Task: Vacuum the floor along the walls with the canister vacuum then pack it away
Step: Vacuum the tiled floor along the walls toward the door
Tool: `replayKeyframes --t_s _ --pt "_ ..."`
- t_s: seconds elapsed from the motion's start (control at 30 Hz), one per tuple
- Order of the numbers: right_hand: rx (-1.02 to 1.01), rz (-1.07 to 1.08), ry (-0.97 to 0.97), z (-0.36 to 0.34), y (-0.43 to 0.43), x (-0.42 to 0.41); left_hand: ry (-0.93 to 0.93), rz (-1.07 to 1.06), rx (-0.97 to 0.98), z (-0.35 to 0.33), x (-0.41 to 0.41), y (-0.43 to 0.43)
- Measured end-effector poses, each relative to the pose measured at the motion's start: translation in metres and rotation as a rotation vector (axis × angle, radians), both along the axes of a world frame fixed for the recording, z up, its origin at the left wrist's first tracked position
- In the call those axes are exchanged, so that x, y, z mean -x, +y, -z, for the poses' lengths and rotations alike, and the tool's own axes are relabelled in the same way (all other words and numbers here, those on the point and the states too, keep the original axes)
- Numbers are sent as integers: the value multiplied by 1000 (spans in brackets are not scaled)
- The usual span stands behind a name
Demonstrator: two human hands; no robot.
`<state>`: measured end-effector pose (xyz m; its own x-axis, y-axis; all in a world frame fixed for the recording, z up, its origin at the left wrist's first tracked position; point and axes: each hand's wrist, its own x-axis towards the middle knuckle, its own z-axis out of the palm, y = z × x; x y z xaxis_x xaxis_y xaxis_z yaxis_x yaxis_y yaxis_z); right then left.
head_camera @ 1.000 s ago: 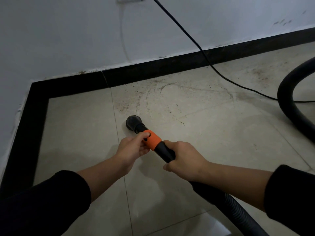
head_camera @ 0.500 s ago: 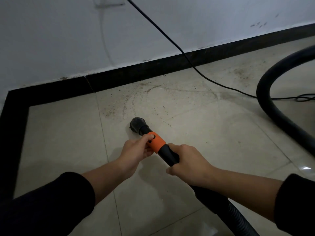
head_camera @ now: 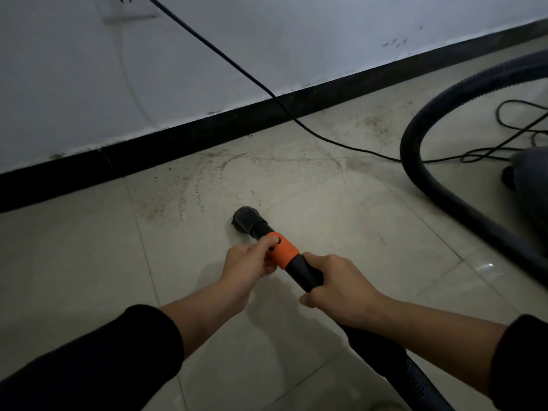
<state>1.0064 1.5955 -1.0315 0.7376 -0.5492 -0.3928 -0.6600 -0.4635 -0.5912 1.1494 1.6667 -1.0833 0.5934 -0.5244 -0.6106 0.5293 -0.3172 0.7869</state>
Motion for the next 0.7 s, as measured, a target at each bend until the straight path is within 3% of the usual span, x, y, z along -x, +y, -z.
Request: replayKeyframes --t_s 0.7 --pt "-14 123 -1 -4 -24 29 -41 138 -6 0 23 -40"
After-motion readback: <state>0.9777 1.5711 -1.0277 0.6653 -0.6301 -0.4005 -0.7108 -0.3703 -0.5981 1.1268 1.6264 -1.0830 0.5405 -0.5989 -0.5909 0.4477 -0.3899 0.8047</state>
